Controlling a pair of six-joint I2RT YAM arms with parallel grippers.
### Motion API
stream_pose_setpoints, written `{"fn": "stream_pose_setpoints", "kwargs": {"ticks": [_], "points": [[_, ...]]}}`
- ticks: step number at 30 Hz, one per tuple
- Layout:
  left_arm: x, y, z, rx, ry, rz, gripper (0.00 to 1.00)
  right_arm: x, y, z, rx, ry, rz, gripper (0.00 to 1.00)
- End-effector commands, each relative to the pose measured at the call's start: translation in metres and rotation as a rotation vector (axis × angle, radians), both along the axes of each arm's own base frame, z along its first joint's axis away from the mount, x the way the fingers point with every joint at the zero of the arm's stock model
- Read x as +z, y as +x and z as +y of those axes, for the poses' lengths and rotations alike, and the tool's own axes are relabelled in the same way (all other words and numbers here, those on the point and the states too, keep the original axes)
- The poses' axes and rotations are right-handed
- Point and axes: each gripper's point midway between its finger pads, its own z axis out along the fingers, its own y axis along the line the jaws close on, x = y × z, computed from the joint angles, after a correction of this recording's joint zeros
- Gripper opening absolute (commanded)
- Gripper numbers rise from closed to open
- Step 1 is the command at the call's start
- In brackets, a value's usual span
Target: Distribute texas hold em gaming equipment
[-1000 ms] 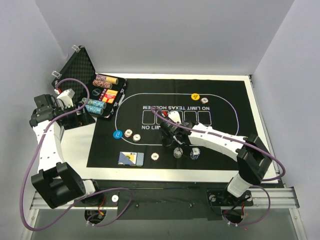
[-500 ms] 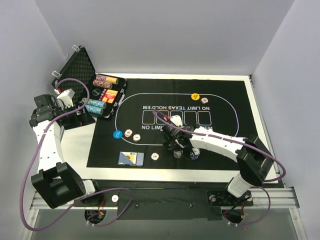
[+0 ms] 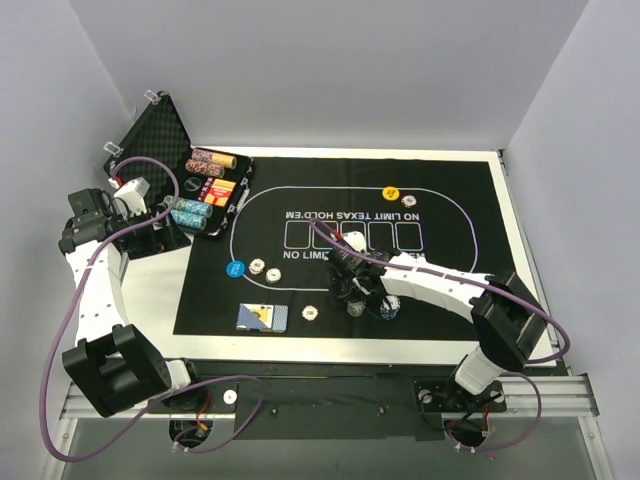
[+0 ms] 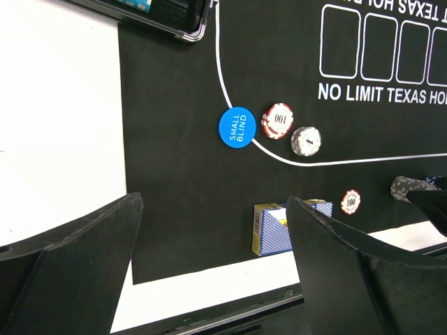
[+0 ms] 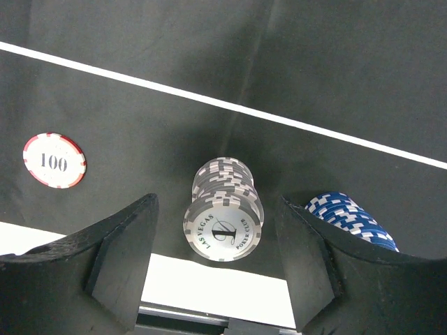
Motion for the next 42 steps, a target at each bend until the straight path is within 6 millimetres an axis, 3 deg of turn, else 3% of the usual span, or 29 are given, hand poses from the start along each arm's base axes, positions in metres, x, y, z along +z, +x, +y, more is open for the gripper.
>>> {"fn": "stream_pose_setpoints", "kwargs": {"ticks": [1,18,26,33,42], "points": [[0.014,0.003,0.002,-0.013,0.019,-0.049,0.95,-0.005,-0.006,-0.007,-0.004,-0.026,0.024,0.62],[0.017,0.004,0.002,-0.015,0.017,-0.054,0.95,-0.014,-0.012,-0.013,0.004,-0.059,0.056,0.59],[0.015,0.004,0.002,-0.013,0.015,-0.049,0.95,-0.021,-0.014,-0.018,-0.001,-0.077,0.066,0.53],[0.012,0.003,0.002,-0.014,0.017,-0.044,0.95,-0.013,-0.012,-0.015,-0.003,-0.054,0.048,0.43],[0.008,0.002,0.0,-0.017,0.009,-0.039,0.95,0.002,-0.01,-0.014,0.003,-0.04,0.025,0.42]]}}
